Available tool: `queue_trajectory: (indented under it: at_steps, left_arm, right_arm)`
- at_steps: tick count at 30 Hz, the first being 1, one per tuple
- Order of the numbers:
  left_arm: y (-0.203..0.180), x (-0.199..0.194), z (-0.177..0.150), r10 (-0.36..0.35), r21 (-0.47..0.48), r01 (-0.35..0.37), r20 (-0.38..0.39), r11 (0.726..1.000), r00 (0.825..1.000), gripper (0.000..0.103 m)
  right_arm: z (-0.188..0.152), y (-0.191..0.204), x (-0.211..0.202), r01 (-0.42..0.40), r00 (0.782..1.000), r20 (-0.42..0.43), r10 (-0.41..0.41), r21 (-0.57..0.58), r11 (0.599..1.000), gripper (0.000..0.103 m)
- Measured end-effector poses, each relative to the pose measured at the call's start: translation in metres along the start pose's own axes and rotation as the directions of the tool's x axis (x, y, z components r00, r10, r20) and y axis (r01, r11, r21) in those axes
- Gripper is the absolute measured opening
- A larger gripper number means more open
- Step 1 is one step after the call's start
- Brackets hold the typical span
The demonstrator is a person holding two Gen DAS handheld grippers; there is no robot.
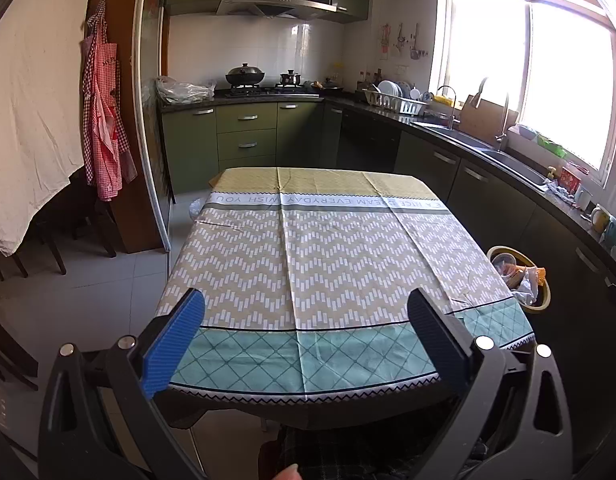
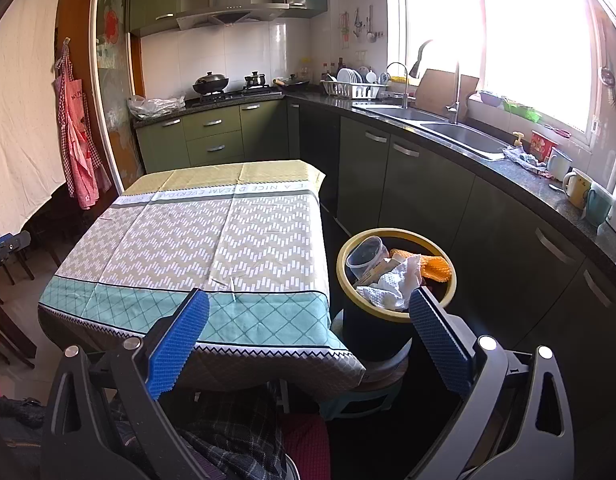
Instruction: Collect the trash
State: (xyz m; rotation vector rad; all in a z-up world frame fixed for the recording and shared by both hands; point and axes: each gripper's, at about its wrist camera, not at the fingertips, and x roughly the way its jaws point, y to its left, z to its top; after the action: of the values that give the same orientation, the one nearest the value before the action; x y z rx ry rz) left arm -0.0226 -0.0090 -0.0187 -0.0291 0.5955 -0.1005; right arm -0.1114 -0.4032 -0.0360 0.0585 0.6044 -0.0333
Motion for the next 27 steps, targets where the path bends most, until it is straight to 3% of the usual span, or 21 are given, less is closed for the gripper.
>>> queue_trajectory:
  at_steps: [27]
  left_arm:
    - [-0.0052,-0.0014,-0.0011,0.007,0.012,-0.007,0.002,1.0,1.0,0.097]
  right_arm:
    - [0.0001,0.0003,0.0013,-0.003,1.0,-0.001,0.003,0.003,1.0,0.099]
